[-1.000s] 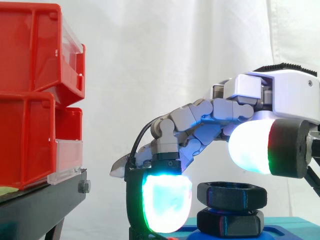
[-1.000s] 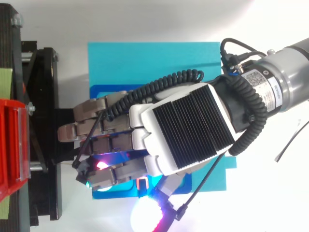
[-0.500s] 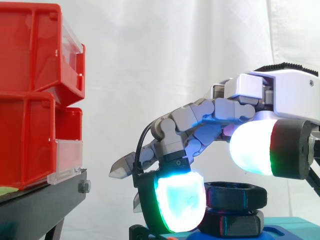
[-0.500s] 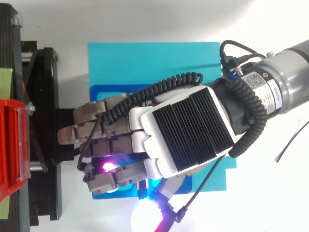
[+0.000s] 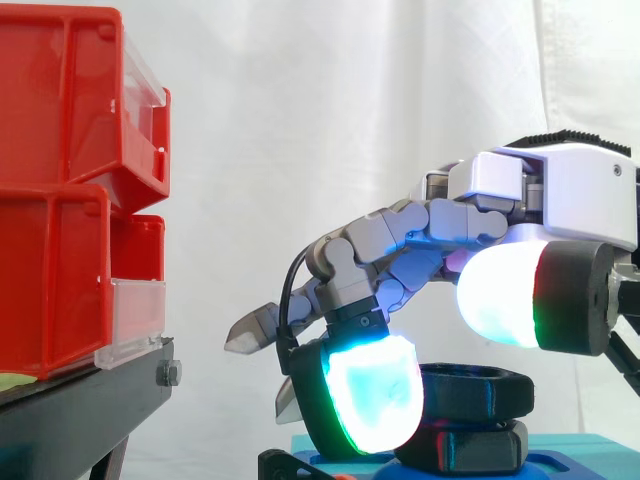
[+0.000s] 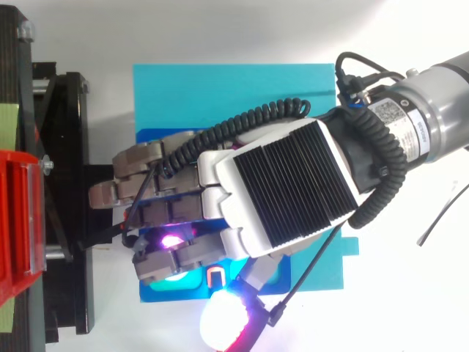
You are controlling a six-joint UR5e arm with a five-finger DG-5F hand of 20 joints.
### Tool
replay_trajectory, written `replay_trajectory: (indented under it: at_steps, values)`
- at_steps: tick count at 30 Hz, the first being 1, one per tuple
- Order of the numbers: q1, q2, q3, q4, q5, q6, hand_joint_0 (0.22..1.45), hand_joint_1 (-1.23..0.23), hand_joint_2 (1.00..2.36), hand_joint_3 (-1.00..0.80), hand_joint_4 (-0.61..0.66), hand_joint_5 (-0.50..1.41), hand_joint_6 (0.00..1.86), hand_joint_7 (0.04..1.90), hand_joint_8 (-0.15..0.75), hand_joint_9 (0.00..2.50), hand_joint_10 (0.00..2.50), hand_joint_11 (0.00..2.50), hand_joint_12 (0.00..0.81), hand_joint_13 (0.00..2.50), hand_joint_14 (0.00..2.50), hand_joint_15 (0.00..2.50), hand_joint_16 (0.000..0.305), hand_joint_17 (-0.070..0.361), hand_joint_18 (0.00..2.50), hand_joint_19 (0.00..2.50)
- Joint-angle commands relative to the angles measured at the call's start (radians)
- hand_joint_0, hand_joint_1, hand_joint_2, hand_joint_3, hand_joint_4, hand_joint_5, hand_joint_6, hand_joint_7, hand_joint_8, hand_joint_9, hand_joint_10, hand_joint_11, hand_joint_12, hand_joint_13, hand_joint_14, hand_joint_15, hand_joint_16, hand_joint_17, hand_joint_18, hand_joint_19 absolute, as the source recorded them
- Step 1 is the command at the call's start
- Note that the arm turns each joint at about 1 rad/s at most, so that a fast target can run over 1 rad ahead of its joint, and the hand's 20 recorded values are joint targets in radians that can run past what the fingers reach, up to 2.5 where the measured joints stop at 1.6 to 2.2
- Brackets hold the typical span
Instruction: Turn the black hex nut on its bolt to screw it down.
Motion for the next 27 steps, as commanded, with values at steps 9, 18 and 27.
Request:
replay_trajectory:
  at_steps: [9,18,27]
  values:
    - [-0.032,0.0,0.0,0.012,-0.031,0.0,0.49,-0.17,1.0,-0.5,0.17,-0.01,0.5,1.48,0.301,0.89,0.01,0.15,0.34,0.53,0.0,0.0,0.053,0.119,0.38,0.5]
    - [-0.066,-0.002,0.0,0.017,-0.076,0.0,0.49,-0.17,1.0,-0.5,0.16,-0.01,0.5,1.47,0.298,0.89,0.01,0.15,0.338,0.53,0.0,0.0,0.053,0.118,0.38,0.5]
    - [-0.113,0.0,-0.002,0.017,-0.133,0.0,0.49,-0.18,1.0,-0.5,0.17,-0.01,0.5,1.46,0.295,0.89,0.01,0.16,0.338,0.53,0.0,0.0,0.053,0.118,0.38,0.51]
